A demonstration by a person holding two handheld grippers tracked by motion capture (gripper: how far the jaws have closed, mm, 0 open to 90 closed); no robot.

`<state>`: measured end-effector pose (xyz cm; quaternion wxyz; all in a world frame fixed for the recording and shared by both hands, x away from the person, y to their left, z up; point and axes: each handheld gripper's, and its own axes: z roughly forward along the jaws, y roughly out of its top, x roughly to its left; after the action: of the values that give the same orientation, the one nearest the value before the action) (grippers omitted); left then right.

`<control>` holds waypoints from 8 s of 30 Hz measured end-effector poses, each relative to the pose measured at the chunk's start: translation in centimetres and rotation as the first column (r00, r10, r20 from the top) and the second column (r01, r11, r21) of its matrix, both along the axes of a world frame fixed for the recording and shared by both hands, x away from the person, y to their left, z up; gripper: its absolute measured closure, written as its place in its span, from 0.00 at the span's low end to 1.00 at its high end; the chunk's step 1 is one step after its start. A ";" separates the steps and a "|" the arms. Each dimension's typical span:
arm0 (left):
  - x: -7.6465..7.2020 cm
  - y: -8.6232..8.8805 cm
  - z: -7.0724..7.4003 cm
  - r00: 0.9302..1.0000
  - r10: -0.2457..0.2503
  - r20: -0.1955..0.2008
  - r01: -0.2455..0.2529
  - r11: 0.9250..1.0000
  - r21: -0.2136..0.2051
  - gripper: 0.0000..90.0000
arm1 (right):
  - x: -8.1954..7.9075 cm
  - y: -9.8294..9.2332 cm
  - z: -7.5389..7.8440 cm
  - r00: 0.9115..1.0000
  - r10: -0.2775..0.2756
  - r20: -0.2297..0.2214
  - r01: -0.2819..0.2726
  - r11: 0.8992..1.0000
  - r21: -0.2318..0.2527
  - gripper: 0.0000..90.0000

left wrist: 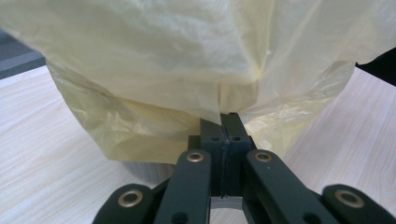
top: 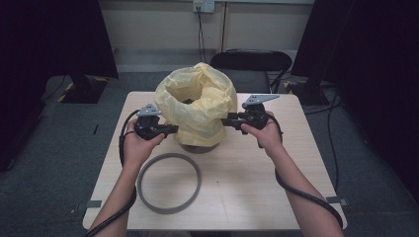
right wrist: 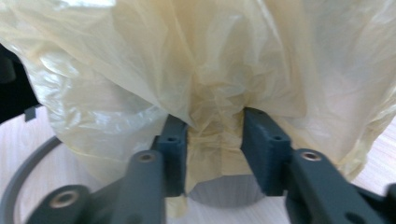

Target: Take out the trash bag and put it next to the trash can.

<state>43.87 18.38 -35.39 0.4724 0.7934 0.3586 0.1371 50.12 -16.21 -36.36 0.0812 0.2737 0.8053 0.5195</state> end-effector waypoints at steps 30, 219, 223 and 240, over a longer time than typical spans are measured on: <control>-1.0 -0.6 3.6 0.997 0.034 0.076 -0.030 0.998 -0.049 1.00 | -1.8 -1.1 4.6 0.997 0.003 0.080 -0.007 0.998 0.059 1.00; 6.0 -4.8 8.9 0.992 -0.030 0.122 0.026 0.999 0.040 0.93 | 1.6 6.9 13.5 0.984 -0.012 0.177 -0.019 0.985 0.173 0.96; 5.8 -4.6 9.4 0.994 -0.027 0.103 0.022 0.998 0.050 0.96 | 1.7 6.0 12.8 0.985 -0.023 0.172 -0.002 0.990 0.142 0.96; 5.0 -4.9 12.4 0.994 -0.027 0.107 0.022 0.998 0.055 1.00 | 1.3 6.3 11.6 0.968 0.078 0.238 -0.055 0.993 -0.102 0.90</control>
<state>48.83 13.48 -22.96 0.4714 0.8015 0.3190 0.1834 51.43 -9.91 -24.75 0.1741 0.1771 0.8220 0.5125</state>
